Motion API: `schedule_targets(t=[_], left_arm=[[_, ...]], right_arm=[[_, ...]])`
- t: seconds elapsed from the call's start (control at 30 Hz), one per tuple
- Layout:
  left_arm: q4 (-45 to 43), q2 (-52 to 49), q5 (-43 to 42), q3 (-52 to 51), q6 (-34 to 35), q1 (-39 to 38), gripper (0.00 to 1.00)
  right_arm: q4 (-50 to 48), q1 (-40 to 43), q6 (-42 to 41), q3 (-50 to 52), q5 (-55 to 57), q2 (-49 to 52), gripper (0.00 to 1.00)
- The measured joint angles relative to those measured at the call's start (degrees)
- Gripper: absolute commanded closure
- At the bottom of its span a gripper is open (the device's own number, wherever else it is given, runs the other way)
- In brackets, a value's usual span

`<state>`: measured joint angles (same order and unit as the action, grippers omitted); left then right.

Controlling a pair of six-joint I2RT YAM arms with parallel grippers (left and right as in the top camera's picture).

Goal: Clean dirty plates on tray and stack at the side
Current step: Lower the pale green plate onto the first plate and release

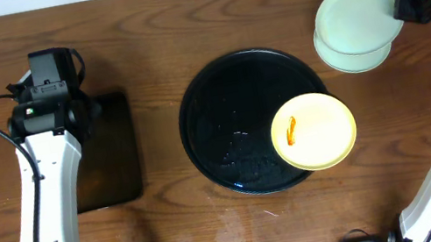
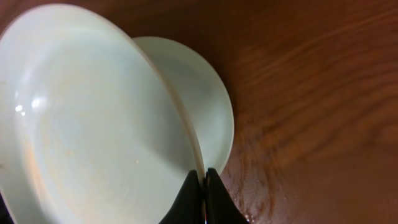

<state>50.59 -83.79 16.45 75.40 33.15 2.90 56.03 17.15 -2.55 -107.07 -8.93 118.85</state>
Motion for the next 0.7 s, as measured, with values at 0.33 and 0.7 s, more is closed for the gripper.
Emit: schedule_targets(t=[0.33, 0.7], left_arm=[[0.02, 0.00, 0.02, 0.00, 0.00, 0.00, 0.92], [-0.02, 0.00, 0.00, 0.00, 0.02, 0.00, 0.92]], right_arm=[[-11.89, 0.17, -4.28, 12.61, -0.35, 0.00, 0.01], [5.31, -6.05, -3.06, 12.55, -6.75, -1.44, 0.09]])
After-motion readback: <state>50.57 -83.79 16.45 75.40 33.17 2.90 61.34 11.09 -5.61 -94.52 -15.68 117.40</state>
